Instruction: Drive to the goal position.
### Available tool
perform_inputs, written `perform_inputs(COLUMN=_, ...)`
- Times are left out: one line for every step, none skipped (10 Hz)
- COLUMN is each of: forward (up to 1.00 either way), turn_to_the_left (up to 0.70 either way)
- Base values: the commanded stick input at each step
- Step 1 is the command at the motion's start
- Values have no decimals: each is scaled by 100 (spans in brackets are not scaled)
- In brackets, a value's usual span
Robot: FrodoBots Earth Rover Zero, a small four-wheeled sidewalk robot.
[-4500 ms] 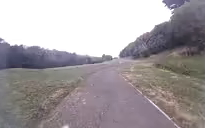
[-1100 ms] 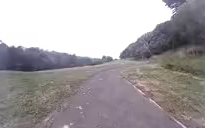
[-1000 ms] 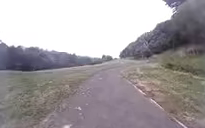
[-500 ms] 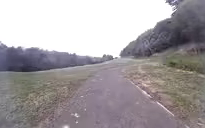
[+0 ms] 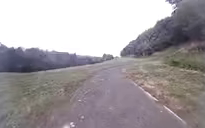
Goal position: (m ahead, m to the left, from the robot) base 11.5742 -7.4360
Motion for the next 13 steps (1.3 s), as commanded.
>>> perform_inputs(forward=45, turn_to_the_left=0)
perform_inputs(forward=45, turn_to_the_left=0)
perform_inputs(forward=45, turn_to_the_left=0)
perform_inputs(forward=45, turn_to_the_left=0)
perform_inputs(forward=45, turn_to_the_left=0)
perform_inputs(forward=45, turn_to_the_left=0)
perform_inputs(forward=45, turn_to_the_left=0)
perform_inputs(forward=45, turn_to_the_left=0)
perform_inputs(forward=45, turn_to_the_left=0)
perform_inputs(forward=45, turn_to_the_left=0)
perform_inputs(forward=45, turn_to_the_left=0)
perform_inputs(forward=45, turn_to_the_left=0)
perform_inputs(forward=45, turn_to_the_left=0)
